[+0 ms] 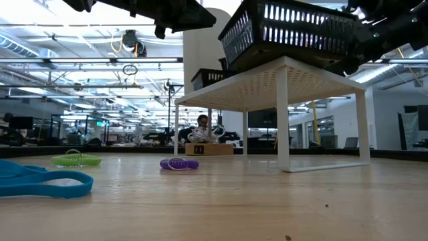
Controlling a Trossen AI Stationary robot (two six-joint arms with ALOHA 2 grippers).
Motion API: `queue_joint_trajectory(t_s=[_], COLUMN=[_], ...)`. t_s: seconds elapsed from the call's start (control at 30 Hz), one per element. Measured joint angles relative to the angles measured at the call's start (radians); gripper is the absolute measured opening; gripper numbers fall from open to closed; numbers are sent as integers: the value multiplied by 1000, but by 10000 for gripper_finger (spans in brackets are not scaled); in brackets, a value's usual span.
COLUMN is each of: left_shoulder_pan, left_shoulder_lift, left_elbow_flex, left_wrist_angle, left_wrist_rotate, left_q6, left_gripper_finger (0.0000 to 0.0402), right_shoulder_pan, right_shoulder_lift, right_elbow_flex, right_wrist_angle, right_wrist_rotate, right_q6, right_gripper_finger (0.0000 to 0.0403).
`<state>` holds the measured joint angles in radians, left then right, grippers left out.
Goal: Pick & Place Office Desk Supplies
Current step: Adjust the black bins on the shelf
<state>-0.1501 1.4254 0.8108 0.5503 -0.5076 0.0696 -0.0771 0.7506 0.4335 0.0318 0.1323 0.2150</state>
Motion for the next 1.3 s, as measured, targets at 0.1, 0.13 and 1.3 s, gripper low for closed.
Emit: queue_joint_trajectory(t_s=[0.1,0.13,1.3], left_shoulder_pan=[0,0,-239], left_shoulder_lift=[0,0,-80], left_elbow_flex=[0,0,1], left_wrist_angle=[0,0,-231], left_wrist_rotate=[0,0,-21], left_q6=[-1,-2,29], left_gripper_finger=[72,72,66], right_shoulder_pan=[-19,-21,17], right_shoulder_lift=[0,0,-290], right_elbow_flex=[0,0,0], right_wrist_angle=[-2,-2,-172], right_wrist_rotate=[-4,-4,-133], right_q6=[0,0,-43], right_gripper_finger=[1,1,0])
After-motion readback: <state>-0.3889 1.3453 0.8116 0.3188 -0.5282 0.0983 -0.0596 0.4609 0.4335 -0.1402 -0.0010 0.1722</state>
